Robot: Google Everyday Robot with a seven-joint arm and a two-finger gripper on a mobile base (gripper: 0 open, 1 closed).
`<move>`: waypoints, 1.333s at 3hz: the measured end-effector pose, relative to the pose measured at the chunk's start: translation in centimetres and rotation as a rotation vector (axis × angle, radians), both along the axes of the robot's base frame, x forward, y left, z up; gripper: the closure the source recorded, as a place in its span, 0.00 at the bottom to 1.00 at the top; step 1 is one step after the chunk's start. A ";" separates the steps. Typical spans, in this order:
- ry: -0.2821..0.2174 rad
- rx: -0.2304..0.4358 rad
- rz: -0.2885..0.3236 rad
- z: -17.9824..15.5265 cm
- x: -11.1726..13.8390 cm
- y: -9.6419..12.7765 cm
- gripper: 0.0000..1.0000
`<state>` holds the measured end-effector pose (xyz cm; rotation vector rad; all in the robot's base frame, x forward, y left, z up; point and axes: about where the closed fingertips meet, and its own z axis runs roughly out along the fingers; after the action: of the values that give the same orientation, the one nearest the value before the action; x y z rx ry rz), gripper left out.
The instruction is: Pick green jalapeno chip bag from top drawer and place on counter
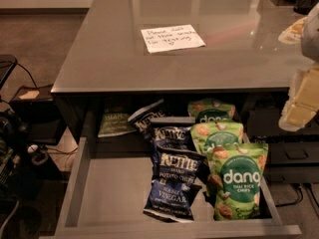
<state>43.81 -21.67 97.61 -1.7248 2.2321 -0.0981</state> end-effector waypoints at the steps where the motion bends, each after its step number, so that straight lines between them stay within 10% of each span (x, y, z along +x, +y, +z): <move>1: 0.000 0.000 0.000 0.0 0.0 0.0 0.00; 4: -0.066 0.275 0.014 -6.5 1.5 7.5 0.00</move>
Offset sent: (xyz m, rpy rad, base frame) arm 0.0057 0.0235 -0.0376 0.1652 -0.0439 -0.0079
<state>45.28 -14.21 91.13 -1.5661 2.0746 0.1463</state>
